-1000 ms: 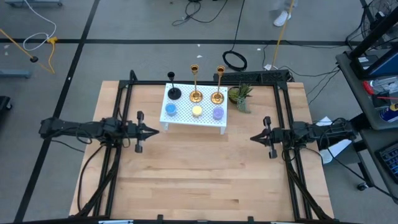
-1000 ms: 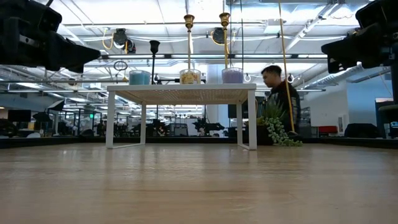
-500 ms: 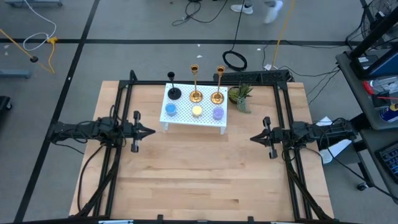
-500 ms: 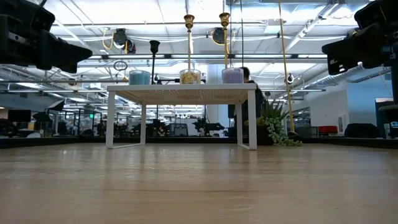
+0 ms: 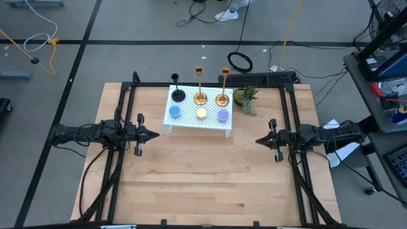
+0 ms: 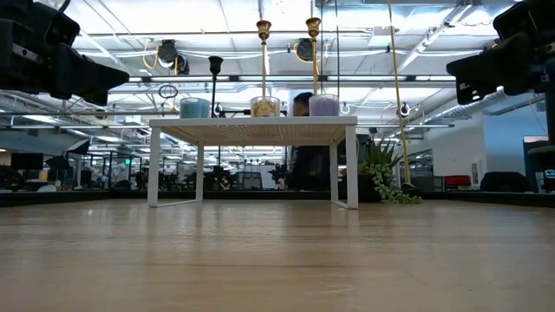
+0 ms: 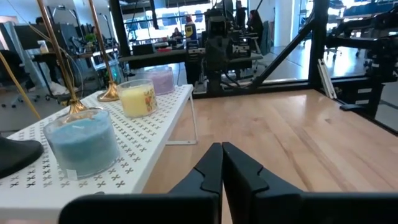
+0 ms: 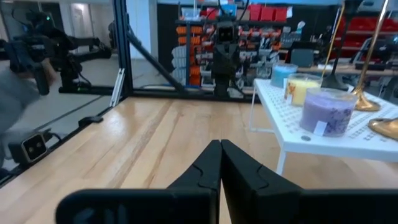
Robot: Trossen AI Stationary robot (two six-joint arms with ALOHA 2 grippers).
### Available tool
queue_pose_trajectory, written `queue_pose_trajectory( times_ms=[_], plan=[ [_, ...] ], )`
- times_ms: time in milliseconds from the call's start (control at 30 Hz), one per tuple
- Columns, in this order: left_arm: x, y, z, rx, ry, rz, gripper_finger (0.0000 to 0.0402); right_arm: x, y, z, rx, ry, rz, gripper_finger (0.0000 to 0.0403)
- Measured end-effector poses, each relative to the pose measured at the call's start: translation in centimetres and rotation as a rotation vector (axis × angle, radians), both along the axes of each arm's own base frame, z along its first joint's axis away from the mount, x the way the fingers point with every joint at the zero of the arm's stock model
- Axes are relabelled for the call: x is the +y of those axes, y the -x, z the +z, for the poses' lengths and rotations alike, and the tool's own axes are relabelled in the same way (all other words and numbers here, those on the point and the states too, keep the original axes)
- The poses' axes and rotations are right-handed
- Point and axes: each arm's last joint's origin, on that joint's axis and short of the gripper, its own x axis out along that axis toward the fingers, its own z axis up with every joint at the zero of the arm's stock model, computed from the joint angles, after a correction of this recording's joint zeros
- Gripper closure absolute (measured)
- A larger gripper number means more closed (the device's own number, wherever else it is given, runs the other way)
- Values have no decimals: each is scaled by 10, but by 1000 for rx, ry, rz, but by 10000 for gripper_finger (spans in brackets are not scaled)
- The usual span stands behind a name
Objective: Pick & Place candle stick holders
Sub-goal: Return to Home Position
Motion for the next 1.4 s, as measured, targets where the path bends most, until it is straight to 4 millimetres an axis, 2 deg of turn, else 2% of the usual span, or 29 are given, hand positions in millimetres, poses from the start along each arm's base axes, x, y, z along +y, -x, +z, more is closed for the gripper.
queue_pose_trajectory(
  times_ms=[300, 1400],
  plan=[
    [0, 0, 1, -9, -2, 1, 362, 0, 0, 17, -183, -27, -1, 399],
    [0, 0, 3, -36, -2, 3, 360, 0, 1, 19, -196, -29, 3, 399]
  ],
)
